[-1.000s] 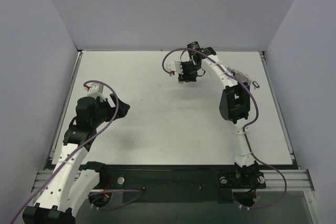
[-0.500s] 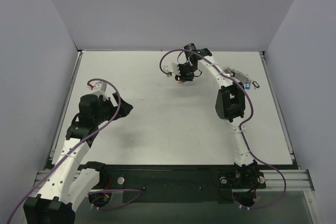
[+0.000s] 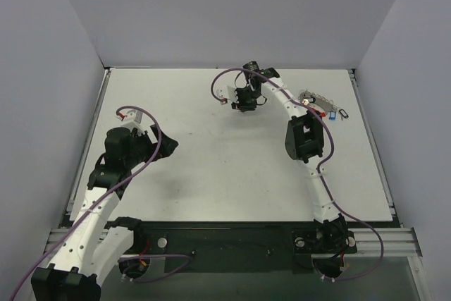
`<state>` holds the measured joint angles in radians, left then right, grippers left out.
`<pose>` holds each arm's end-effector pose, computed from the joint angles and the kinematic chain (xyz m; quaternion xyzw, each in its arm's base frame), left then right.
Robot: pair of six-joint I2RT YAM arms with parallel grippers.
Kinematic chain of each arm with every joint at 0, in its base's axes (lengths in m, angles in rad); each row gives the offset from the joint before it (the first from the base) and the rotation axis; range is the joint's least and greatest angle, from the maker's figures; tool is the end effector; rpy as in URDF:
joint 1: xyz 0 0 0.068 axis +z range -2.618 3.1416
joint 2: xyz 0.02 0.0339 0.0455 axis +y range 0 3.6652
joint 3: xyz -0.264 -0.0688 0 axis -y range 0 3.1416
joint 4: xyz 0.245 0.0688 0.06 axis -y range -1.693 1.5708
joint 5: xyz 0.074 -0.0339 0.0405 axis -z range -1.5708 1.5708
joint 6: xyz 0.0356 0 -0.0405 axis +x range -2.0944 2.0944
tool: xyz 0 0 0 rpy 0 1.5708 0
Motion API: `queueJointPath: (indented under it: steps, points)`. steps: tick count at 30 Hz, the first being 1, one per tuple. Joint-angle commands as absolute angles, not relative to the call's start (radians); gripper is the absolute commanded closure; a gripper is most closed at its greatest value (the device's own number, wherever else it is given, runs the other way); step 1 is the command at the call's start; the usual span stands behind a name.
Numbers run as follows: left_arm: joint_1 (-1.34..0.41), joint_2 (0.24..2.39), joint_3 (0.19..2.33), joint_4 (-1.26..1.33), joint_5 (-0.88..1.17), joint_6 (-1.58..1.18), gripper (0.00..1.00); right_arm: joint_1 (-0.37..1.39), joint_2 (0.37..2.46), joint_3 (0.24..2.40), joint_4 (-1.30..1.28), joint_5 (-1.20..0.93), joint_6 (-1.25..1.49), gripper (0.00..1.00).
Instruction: Put the keys on the keyring
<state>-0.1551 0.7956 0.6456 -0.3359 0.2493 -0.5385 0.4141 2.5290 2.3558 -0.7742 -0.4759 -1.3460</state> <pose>0.1788 -0.0369 0.2741 -0.0989 0.8465 -0.2742 0.4455 0.4963 0.2360 0.1964 -0.7590 0.5336 0.0665 0.3671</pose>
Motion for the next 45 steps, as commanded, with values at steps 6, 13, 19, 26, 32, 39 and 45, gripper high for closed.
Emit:
queueJointPath:
  steps: [6,13,19,26,32,39,45]
  points:
    - [-0.15,0.802,0.663,-0.319,0.256,-0.528,0.09,0.417,2.56,2.428,-0.792,-0.491,-1.339,0.78]
    - [-0.149,0.816,0.667,-0.322,0.253,-0.52,0.09,0.42,2.572,2.434,-0.781,-0.499,-1.321,0.79]
    - [-0.15,0.818,0.666,-0.321,0.255,-0.515,0.09,0.419,2.571,2.439,-0.778,-0.509,-1.307,0.79]
    - [-0.15,0.816,0.664,-0.319,0.259,-0.514,0.09,0.41,2.55,2.456,-0.776,-0.554,-1.259,0.77]
    - [-0.15,0.807,0.669,-0.325,0.261,-0.515,0.09,0.402,2.542,2.453,-0.776,-0.571,-1.258,0.79]
    - [-0.163,0.856,0.683,-0.207,0.406,-0.499,0.09,0.348,2.473,2.452,-0.776,-0.683,-1.233,0.76]
    - [-0.221,1.021,0.794,-0.233,0.388,-0.405,0.12,0.322,2.349,2.211,-0.819,-0.727,-1.587,0.27]
